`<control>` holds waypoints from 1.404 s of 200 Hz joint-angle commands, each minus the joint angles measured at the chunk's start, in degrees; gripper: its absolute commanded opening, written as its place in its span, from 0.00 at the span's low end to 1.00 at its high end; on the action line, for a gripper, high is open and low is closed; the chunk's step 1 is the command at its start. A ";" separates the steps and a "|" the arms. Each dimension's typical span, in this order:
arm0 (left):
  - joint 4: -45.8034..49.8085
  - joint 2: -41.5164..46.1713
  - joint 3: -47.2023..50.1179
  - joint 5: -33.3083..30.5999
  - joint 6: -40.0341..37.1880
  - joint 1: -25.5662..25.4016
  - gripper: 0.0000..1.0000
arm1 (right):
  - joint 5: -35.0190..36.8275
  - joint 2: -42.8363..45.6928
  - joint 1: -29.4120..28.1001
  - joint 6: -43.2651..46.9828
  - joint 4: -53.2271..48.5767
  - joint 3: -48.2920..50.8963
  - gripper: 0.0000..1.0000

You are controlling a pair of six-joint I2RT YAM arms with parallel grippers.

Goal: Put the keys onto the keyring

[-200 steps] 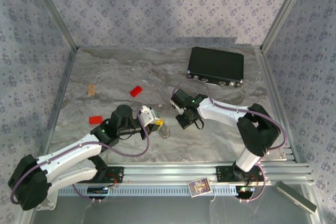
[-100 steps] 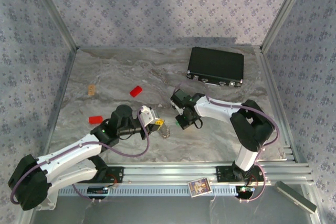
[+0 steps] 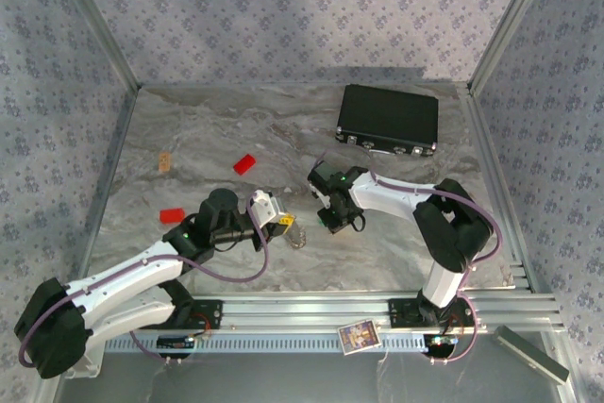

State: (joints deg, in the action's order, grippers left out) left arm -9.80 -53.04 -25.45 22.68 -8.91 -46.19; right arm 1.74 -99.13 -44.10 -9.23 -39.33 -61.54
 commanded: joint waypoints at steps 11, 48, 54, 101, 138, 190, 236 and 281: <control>-1.85 0.28 -1.44 0.44 0.35 -0.38 0.00 | 0.00 -0.49 0.30 -0.35 -2.68 -1.66 0.12; -1.89 0.26 -1.44 0.44 0.38 -0.34 0.00 | -0.36 -1.14 0.28 -0.35 -2.81 -1.83 0.15; -1.89 0.29 -1.46 0.44 0.33 -0.32 0.00 | -0.49 -1.22 0.32 -0.26 -2.81 -1.80 0.15; -1.83 0.38 -1.45 0.50 0.33 -0.34 0.00 | -0.66 -2.12 0.56 -0.34 -2.94 -2.01 0.16; -1.84 0.43 -1.44 0.44 0.38 -0.34 0.00 | -0.93 -1.94 0.66 -0.36 -2.98 -2.04 0.13; -1.90 0.39 -1.44 0.44 0.36 -0.30 0.00 | -1.21 -1.50 0.67 -0.26 -2.77 -2.49 0.16; -1.96 0.36 -1.33 0.53 0.38 -0.34 0.00 | -1.27 -1.68 0.68 -0.26 -2.68 -2.53 0.15; -1.93 0.40 -1.35 0.52 0.42 -0.37 0.00 | -1.39 -1.86 0.67 -0.26 -2.95 -2.53 0.09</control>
State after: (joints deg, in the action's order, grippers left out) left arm -9.80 -53.04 -25.45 22.68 -8.91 -46.19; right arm 1.04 -100.51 -43.72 -9.26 -40.58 -62.83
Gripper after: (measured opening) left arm 0.046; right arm 0.107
